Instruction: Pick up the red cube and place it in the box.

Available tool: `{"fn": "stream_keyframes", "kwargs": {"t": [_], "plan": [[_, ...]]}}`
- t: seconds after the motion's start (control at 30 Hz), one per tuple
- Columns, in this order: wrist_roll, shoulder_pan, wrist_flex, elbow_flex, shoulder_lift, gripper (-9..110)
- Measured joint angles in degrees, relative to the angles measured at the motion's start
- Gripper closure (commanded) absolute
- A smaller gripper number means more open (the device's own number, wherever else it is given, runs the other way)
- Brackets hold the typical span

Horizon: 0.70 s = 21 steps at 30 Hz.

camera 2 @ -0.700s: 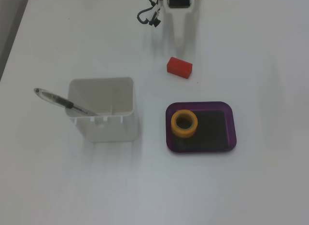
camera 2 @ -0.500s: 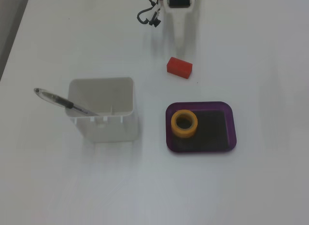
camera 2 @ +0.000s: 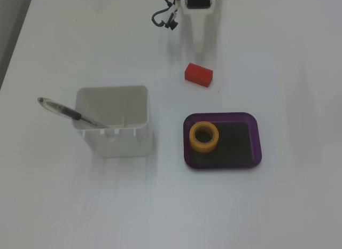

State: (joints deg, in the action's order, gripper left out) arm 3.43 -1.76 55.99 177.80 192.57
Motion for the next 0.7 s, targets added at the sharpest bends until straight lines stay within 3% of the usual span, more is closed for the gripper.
{"fn": "stream_keyframes", "kwargs": {"t": [0.7], "plan": [[0.0, -0.09, 0.35, -2.37, 0.0, 102]]}}
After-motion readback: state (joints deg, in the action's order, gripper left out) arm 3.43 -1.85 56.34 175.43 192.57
